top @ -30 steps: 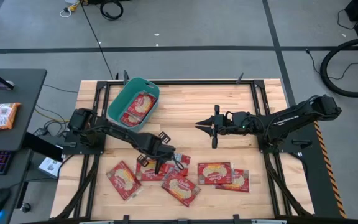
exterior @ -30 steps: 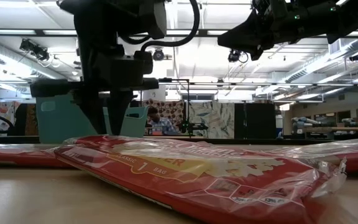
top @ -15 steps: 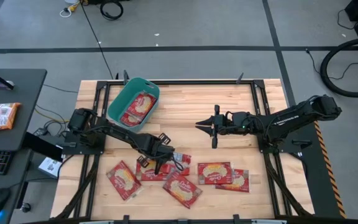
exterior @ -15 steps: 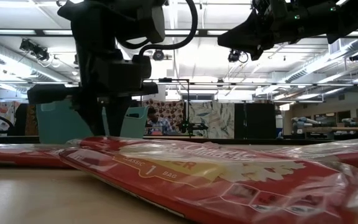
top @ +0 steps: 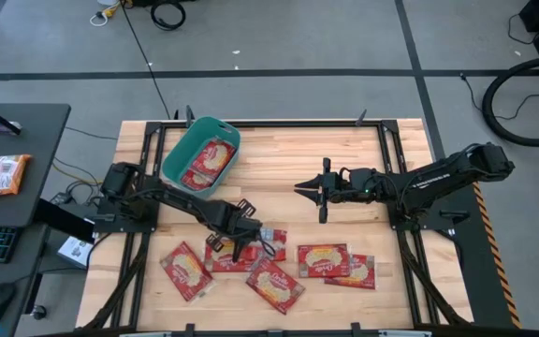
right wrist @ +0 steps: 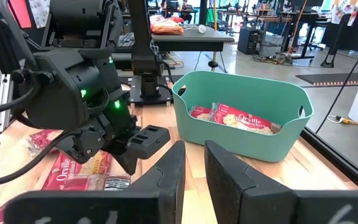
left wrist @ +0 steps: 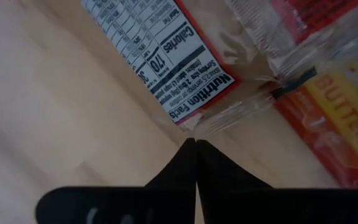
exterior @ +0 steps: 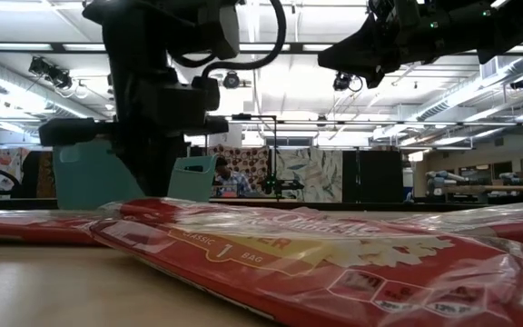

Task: Sort popcorn bags into baskets
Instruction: Put the red popcorn bag into the green bin

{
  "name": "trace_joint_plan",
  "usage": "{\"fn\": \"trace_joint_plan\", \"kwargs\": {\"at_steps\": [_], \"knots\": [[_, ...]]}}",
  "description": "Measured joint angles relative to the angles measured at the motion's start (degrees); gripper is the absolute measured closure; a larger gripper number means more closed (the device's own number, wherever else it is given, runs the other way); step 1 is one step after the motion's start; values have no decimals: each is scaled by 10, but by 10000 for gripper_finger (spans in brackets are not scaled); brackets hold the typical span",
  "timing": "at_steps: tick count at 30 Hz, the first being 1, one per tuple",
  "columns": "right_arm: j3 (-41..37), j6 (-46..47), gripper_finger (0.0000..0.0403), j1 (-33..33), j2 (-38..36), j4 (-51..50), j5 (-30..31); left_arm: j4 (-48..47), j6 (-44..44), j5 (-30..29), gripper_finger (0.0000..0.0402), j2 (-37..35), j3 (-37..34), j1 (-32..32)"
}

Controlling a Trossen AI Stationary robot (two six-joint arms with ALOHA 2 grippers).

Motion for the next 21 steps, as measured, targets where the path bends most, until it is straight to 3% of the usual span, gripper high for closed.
{"fn": "trace_joint_plan", "kwargs": {"at_steps": [7, 11, 16, 21], "knots": [[0, 0, 337, 0, 0, -1, 0, -13, -1, -3, 399, -50, 2, 24], [0, 0, 337, 0, 0, -1, 0, -19, -2, 43, 396, -66, 3, 39], [0, 0, 337, 0, 0, -1, 0, -5, 15, 62, 359, -64, -21, 37], [0, 0, 337, 0, 0, 0, 0, 29, -36, 99, 325, -62, -46, 41]]}}
